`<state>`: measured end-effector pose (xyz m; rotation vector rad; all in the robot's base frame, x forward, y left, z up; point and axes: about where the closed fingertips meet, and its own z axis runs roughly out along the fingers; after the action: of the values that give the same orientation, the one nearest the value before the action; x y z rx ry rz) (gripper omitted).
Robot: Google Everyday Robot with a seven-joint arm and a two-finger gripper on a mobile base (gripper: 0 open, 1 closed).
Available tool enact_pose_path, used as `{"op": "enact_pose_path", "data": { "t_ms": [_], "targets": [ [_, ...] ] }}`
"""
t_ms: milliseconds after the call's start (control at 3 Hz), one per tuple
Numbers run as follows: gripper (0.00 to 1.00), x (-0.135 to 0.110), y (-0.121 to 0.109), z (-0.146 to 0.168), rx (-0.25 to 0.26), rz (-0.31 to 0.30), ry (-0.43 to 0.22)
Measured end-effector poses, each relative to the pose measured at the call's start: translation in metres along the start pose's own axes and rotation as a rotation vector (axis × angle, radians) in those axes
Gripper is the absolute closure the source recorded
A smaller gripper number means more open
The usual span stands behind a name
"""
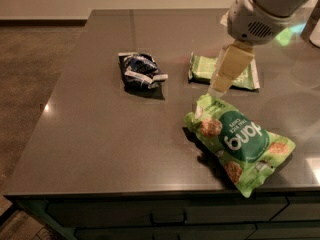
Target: Pick blue chip bag
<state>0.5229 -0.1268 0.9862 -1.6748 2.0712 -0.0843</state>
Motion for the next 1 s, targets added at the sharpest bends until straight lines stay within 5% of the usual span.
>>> {"op": "enact_pose_path", "data": {
  "t_ms": [333, 1000],
  "targets": [
    [0.0, -0.036, -0.014, 0.029, -0.021, -0.015, -0.024],
    [0.0, -0.096, -0.022, 0.093, -0.145, -0.006, -0.027]
  ]
}}
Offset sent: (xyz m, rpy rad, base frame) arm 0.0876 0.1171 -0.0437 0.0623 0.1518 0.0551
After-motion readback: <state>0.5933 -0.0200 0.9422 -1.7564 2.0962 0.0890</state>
